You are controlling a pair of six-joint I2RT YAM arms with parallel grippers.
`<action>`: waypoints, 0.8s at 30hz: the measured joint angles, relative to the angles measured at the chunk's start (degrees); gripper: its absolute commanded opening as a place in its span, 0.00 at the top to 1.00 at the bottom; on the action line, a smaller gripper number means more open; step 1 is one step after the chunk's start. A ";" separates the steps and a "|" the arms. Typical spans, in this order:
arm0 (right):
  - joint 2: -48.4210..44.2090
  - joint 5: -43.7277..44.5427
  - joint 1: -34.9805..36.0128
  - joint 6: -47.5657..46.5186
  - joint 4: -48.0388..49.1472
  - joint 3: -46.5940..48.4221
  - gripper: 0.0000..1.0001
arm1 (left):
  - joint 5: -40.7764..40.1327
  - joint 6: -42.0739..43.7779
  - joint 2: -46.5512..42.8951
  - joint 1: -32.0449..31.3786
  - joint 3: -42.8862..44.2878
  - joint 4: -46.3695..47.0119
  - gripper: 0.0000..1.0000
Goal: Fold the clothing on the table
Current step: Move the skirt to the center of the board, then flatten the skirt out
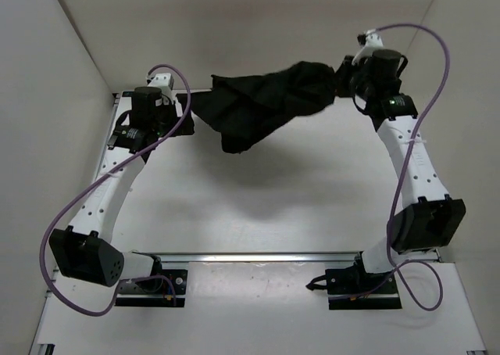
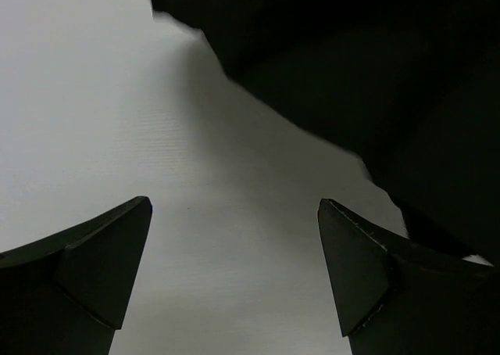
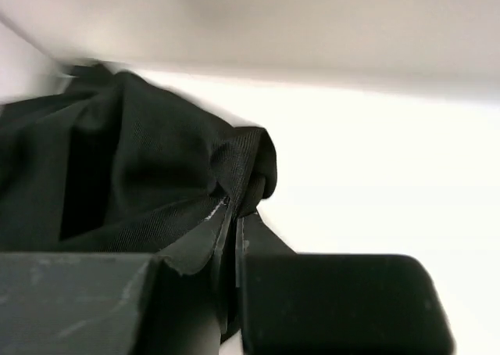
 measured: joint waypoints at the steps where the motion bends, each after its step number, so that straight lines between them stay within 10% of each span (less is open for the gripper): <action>1: -0.02 0.15 -1.18 0.31 1.09 -4.31 1.00 | 0.24 0.00 -0.37 -0.11 -0.02 0.07 0.01; 4: 4.98 0.15 -0.13 1.42 3.37 -14.29 1.00 | 1.31 -0.44 -0.52 -0.42 -0.42 0.57 0.01; 9: 13.70 -0.28 4.04 3.26 -0.55 -24.63 0.33 | 3.13 -1.57 0.07 -1.18 -3.34 0.72 0.02; 16: 8.48 -3.91 -0.09 3.43 -1.70 -24.20 0.07 | 5.33 -2.95 4.13 -3.43 -4.13 0.28 0.01; 24: -3.39 -5.07 3.19 -1.27 -1.42 -29.31 0.07 | 7.54 -4.55 4.70 -5.20 -9.53 0.63 0.01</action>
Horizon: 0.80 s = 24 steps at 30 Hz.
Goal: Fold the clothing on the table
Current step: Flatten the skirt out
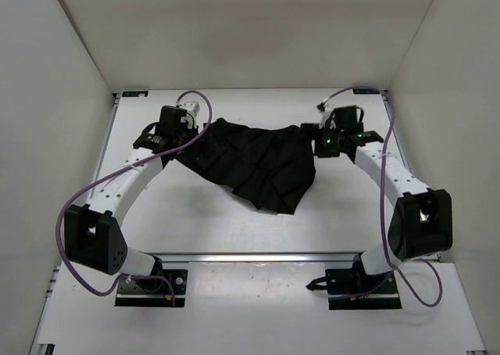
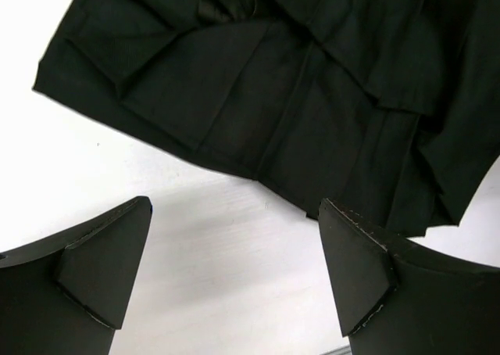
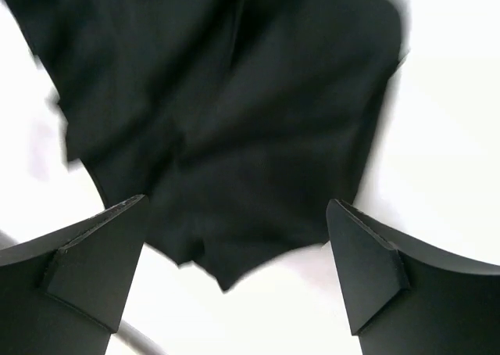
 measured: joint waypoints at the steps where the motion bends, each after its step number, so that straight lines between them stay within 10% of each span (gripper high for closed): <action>1: -0.02 -0.11 1.33 -0.42 -0.59 -1.88 0.07 | 0.04 -0.02 0.00 0.02 -0.11 -0.33 0.01; 18: 11.52 0.72 11.91 -1.49 -2.43 -10.38 0.36 | 1.11 0.11 -1.31 2.75 -0.48 -1.99 0.01; 21: 14.19 1.66 12.96 -2.10 -1.68 -7.74 0.52 | 1.09 0.24 -2.47 3.37 -1.07 -2.54 0.02; 24: 15.98 2.29 13.62 -2.40 -0.83 -6.54 0.95 | 1.07 0.31 -3.21 3.82 -1.16 -2.71 0.01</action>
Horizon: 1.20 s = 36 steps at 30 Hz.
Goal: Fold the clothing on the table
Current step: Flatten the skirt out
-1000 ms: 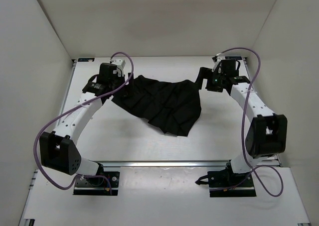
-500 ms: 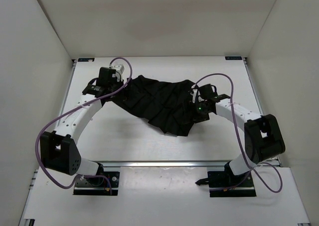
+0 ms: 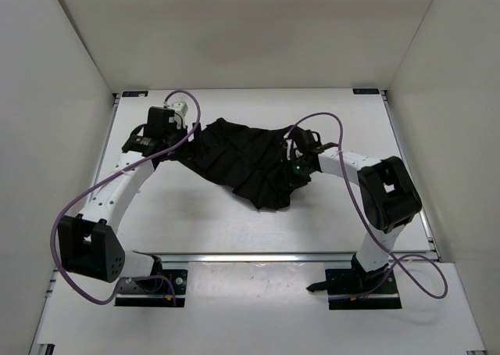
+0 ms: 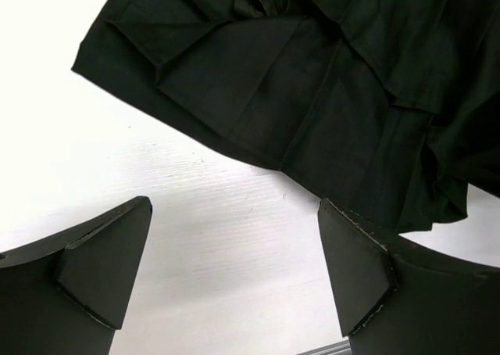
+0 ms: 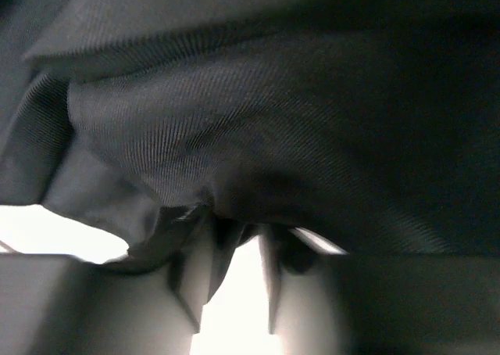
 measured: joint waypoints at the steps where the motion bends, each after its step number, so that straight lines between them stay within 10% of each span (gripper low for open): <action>1: 0.52 0.20 0.02 -0.11 0.26 0.15 1.00 | -0.02 0.09 -0.20 0.15 -0.07 -0.07 0.01; 12: 3.06 -1.49 -1.92 -1.27 -10.14 28.35 0.99 | -0.07 0.37 -0.83 1.53 -0.17 -0.09 0.01; 20: -3.21 -4.07 -10.75 4.37 5.07 45.20 1.00 | -0.02 0.37 -1.20 1.84 0.00 0.17 0.02; 26: 1.75 5.92 -15.61 4.26 7.43 47.84 0.01 | 0.44 0.31 -3.19 1.53 0.00 0.17 0.01; 36: 1.99 13.31 -16.98 0.50 2.49 26.05 0.01 | 1.86 -0.98 -6.05 -2.73 -2.34 0.70 0.01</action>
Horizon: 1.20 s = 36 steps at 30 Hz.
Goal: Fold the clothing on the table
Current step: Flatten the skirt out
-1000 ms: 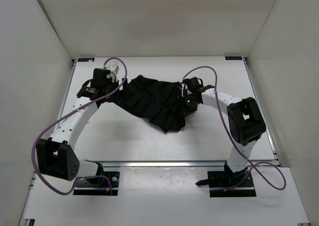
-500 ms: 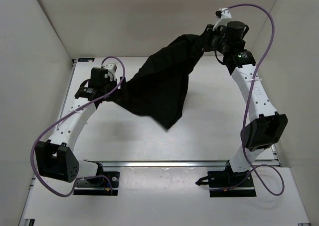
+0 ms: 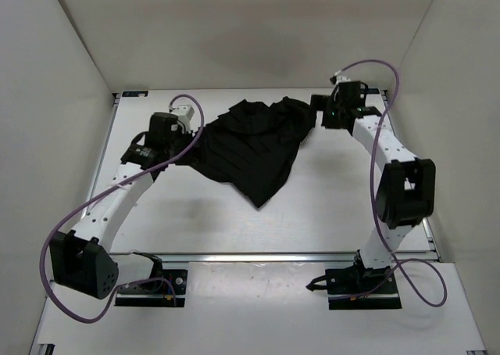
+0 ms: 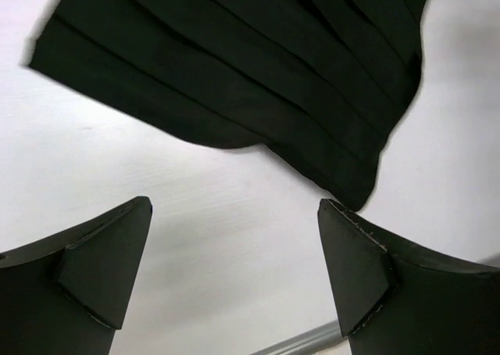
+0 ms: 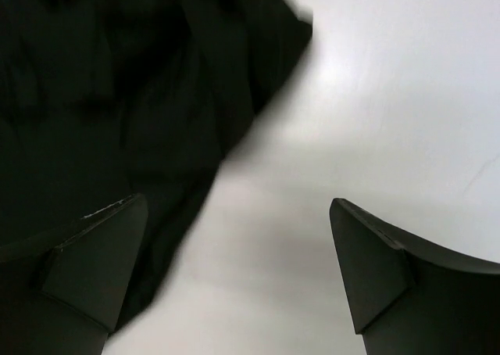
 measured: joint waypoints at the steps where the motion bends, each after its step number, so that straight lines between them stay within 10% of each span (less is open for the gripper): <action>1: -2.34 -0.52 0.00 -0.22 0.42 -3.87 0.02 | 0.20 -0.42 0.00 -1.53 -0.98 0.98 0.02; 7: -20.24 -5.73 -0.04 -0.68 3.06 -25.57 0.02 | 3.63 -7.63 0.94 -10.01 -12.85 8.83 0.07; 14: -17.42 -7.13 5.70 -1.33 4.28 -28.98 0.04 | 7.17 -19.89 4.90 -14.25 -25.22 22.27 0.08; 27: -17.79 -7.98 2.75 -1.66 3.85 -29.27 0.03 | 6.88 -32.89 21.97 -18.51 -19.21 38.64 0.07; 36: -19.50 -7.56 0.04 -2.19 2.84 -28.96 0.03 | 5.42 -36.59 25.79 -20.90 -17.62 39.41 0.46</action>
